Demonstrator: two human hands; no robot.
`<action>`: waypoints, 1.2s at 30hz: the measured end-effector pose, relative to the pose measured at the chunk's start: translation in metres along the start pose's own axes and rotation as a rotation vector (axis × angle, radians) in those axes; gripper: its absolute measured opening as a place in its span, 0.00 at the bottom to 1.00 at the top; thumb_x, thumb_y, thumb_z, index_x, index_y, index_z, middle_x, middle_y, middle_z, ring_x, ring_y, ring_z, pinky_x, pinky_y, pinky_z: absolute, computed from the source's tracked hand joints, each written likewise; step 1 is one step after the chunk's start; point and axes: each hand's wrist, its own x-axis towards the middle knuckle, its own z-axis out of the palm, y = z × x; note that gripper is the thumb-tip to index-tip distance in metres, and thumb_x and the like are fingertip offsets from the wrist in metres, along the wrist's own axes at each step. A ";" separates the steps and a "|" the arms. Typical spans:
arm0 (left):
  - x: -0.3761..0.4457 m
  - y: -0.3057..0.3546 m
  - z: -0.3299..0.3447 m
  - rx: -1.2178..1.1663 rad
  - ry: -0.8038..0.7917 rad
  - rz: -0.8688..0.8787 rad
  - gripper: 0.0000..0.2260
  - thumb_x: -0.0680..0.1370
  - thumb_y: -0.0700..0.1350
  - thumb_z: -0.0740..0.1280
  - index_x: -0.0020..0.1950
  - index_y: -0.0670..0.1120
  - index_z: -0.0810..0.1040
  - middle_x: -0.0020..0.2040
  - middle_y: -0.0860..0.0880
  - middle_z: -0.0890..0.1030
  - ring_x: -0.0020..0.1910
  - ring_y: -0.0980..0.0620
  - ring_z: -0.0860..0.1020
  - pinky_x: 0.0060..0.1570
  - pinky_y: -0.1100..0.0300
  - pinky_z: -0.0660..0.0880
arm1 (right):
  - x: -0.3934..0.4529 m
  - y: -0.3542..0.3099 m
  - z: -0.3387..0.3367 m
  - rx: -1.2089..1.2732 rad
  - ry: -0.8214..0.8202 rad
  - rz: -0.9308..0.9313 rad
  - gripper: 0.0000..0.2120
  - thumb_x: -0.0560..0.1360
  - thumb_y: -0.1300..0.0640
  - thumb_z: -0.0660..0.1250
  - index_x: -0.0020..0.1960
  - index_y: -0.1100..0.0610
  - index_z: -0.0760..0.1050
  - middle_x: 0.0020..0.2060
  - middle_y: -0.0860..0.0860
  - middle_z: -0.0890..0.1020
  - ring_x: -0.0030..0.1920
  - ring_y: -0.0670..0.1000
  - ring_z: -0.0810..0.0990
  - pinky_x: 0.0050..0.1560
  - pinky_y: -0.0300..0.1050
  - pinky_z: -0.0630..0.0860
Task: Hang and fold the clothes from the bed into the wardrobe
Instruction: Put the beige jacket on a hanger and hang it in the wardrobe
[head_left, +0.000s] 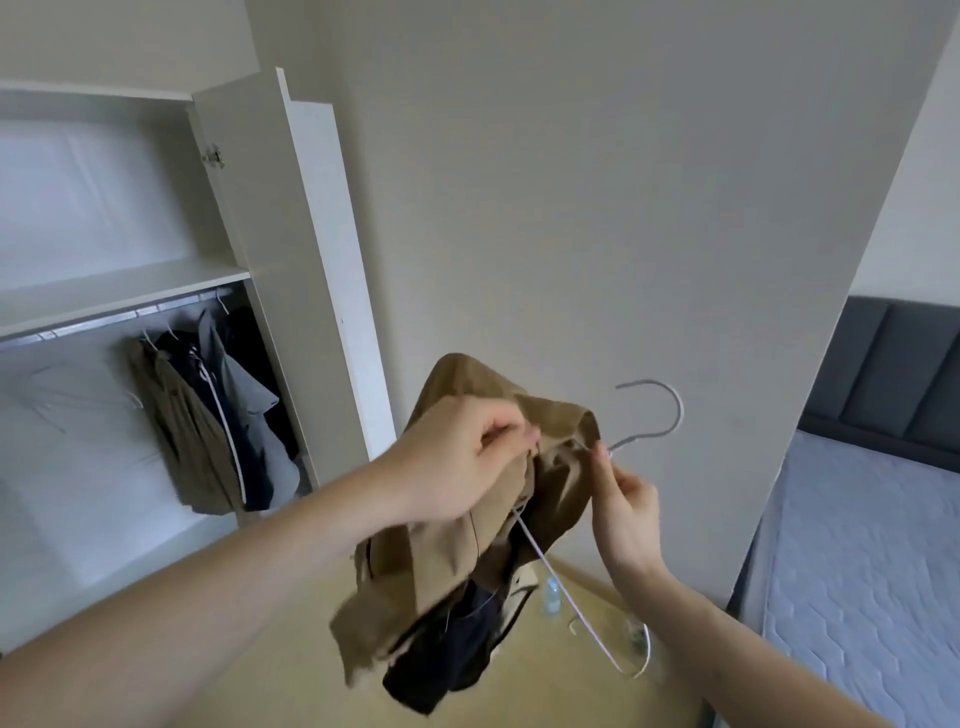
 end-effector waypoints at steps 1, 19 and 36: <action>-0.008 0.000 0.002 0.034 -0.086 -0.019 0.16 0.84 0.56 0.62 0.39 0.52 0.74 0.28 0.53 0.70 0.27 0.57 0.67 0.32 0.60 0.66 | 0.003 -0.002 -0.004 0.019 0.007 -0.035 0.30 0.83 0.39 0.63 0.32 0.57 0.57 0.28 0.48 0.60 0.29 0.47 0.58 0.27 0.36 0.58; 0.093 -0.036 -0.024 0.696 0.004 0.165 0.12 0.80 0.58 0.57 0.41 0.53 0.68 0.37 0.57 0.71 0.38 0.56 0.69 0.35 0.56 0.66 | 0.054 -0.040 -0.068 -0.097 -0.112 -0.369 0.27 0.79 0.38 0.66 0.33 0.59 0.70 0.27 0.46 0.66 0.30 0.46 0.64 0.34 0.42 0.63; 0.081 0.003 -0.016 0.501 0.270 0.070 0.15 0.79 0.56 0.63 0.42 0.46 0.74 0.34 0.51 0.75 0.37 0.43 0.74 0.39 0.46 0.74 | 0.014 0.093 -0.102 -0.176 -0.241 0.076 0.36 0.66 0.36 0.80 0.66 0.44 0.68 0.65 0.37 0.75 0.65 0.40 0.74 0.64 0.43 0.73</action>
